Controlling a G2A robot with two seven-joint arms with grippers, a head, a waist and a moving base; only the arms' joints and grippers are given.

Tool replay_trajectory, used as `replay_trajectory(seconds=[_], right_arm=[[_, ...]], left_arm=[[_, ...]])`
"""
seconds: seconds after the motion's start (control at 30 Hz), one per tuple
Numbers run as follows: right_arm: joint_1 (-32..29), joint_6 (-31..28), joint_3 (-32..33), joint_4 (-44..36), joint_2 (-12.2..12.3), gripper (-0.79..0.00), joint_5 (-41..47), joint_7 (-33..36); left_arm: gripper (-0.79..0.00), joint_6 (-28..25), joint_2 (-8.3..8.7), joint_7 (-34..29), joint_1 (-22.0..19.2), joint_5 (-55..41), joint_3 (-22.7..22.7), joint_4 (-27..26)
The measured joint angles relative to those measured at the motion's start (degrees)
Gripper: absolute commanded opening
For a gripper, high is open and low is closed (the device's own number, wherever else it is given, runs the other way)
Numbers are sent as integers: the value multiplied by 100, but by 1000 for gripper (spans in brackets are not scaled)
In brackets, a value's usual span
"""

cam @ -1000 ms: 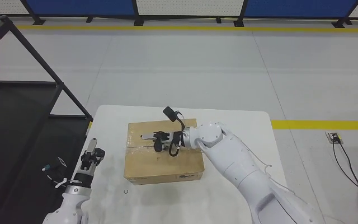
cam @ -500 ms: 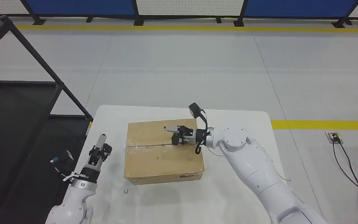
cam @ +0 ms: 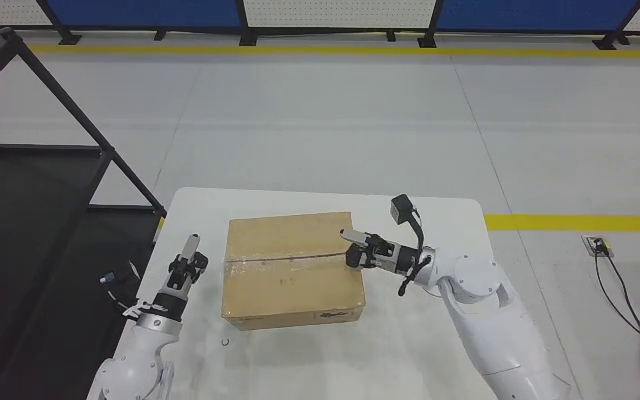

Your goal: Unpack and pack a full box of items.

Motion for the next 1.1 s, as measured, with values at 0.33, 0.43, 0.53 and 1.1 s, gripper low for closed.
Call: replay_trajectory(seconds=[0.33,0.43,0.53,1.1], right_arm=[[185,290,54,487,49,0,106,-112],[233,333,80,658,68,0,162,-61],[303,443,69,843,81,0,168,-58],[840,229,-496,1838,-32,0,409,-23]], left_arm=[[0,37,-1,36,-78,48,77,36],[0,41,2,41,-86,56,77,47],[0,42,3,48,-90,61,81,52],[0,111,10,66,-154,90,120,138]])
